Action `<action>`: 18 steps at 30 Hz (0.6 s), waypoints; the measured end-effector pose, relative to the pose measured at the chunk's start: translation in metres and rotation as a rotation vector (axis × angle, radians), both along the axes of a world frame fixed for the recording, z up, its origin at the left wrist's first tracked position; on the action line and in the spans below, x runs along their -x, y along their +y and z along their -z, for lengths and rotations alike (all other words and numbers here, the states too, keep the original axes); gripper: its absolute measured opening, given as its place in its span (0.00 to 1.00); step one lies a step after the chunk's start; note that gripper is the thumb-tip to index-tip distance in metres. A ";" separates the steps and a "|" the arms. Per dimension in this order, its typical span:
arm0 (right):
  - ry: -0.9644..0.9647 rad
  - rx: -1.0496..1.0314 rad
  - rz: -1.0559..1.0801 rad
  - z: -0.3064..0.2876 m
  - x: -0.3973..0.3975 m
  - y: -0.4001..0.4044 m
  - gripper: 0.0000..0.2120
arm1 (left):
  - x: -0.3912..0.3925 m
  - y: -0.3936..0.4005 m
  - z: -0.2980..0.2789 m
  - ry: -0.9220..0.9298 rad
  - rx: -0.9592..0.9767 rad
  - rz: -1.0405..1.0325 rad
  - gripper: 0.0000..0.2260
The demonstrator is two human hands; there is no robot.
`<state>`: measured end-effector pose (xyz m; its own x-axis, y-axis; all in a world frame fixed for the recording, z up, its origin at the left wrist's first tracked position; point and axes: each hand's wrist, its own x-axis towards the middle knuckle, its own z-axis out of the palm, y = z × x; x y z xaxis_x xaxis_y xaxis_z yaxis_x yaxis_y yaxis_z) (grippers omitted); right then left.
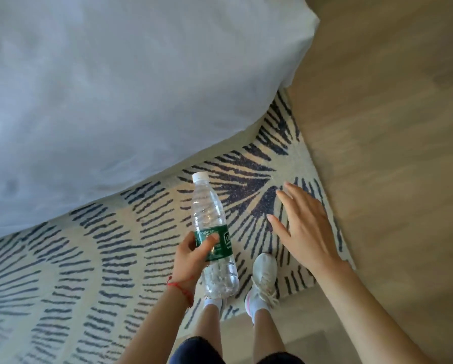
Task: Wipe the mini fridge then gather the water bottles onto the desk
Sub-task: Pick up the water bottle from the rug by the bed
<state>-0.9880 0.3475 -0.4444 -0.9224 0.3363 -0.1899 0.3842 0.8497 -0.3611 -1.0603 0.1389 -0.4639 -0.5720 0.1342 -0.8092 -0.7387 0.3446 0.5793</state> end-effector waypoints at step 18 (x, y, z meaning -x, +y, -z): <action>0.166 -0.024 -0.309 -0.121 0.069 -0.071 0.22 | 0.018 -0.082 -0.128 0.132 -0.070 -0.362 0.07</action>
